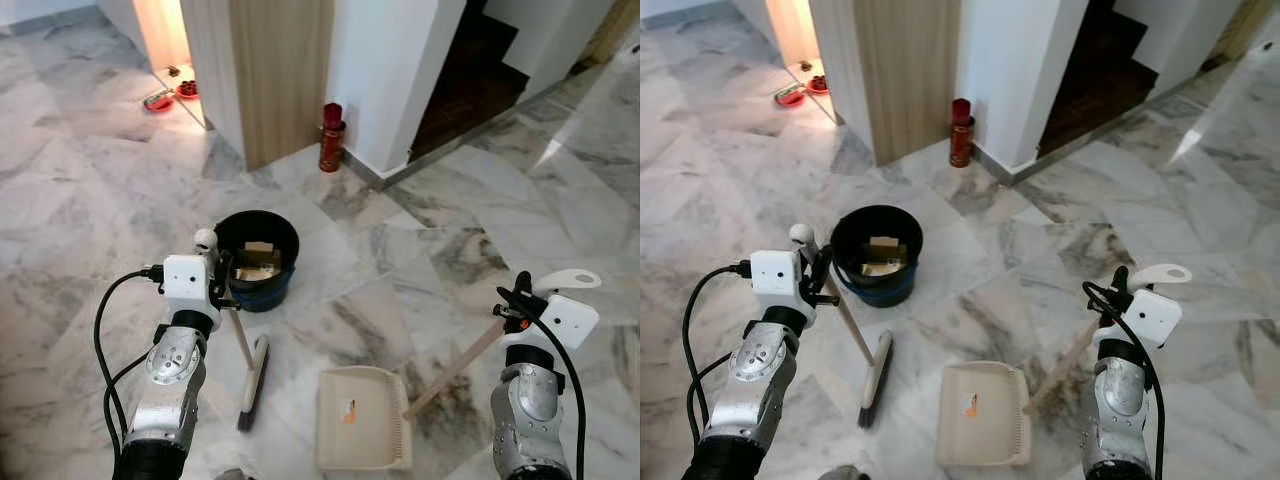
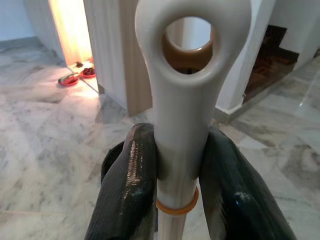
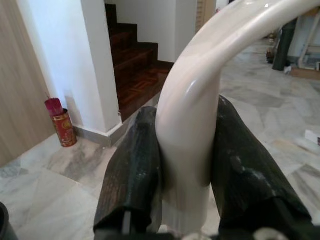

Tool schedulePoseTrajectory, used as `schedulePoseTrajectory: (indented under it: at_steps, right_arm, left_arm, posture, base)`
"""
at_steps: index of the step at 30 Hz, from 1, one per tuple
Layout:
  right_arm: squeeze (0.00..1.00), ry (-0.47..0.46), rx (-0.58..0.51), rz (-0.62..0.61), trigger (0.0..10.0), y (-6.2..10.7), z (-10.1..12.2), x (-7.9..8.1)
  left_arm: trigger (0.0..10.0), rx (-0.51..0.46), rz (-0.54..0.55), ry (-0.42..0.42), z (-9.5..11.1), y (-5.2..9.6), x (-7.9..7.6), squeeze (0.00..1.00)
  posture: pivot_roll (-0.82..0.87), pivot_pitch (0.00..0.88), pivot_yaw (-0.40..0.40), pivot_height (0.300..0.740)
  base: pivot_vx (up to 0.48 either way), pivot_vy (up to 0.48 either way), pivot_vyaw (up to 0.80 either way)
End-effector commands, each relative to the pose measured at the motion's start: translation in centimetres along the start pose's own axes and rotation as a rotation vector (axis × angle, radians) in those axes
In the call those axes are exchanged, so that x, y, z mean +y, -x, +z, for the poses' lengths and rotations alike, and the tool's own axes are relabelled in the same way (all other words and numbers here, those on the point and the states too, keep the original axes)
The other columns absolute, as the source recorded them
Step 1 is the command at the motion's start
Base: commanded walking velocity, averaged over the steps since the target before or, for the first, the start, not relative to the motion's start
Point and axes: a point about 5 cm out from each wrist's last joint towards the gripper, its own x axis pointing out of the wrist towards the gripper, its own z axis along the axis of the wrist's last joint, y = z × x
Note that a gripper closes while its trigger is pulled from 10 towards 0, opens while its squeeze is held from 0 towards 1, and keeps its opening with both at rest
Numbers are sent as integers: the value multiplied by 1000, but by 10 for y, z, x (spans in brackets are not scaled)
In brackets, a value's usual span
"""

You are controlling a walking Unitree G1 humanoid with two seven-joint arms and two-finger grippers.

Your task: Sweep floor

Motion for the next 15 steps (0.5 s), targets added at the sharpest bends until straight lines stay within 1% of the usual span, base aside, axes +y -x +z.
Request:
schedulePoseTrajectory:
  at_steps: [1,3,6,7,15]
  right_arm:
    - [0,0,-14,-31,10000,-1,3,-9]
    - [0,1,-14,-30,10000,-1,3,-8]
    - [0,0,-13,-31,10000,-1,2,-8]
    - [0,0,-13,-32,10000,-1,2,-8]
    - [0,-1,-13,-35,10000,0,2,-8]
  left_arm:
    - [10000,-48,-32,-10,9,-5,-9,0]
    - [10000,-48,-31,-13,9,-5,-8,0]
    - [10000,-49,-29,-24,9,-6,-7,0]
    - [10000,-52,-25,-10,10,-7,-7,0]
    - [10000,-59,-31,-12,11,-8,-7,0]
  posture:
    - [148,111,-86,740]
    - [148,110,-86,740]
    - [148,104,-82,740]
    - [148,101,-79,740]
    - [148,92,-78,740]
  base:
    - [0,0,-800]
    - [0,0,-800]
    - [0,-475,-800]
    - [0,0,-800]
    - [0,0,-800]
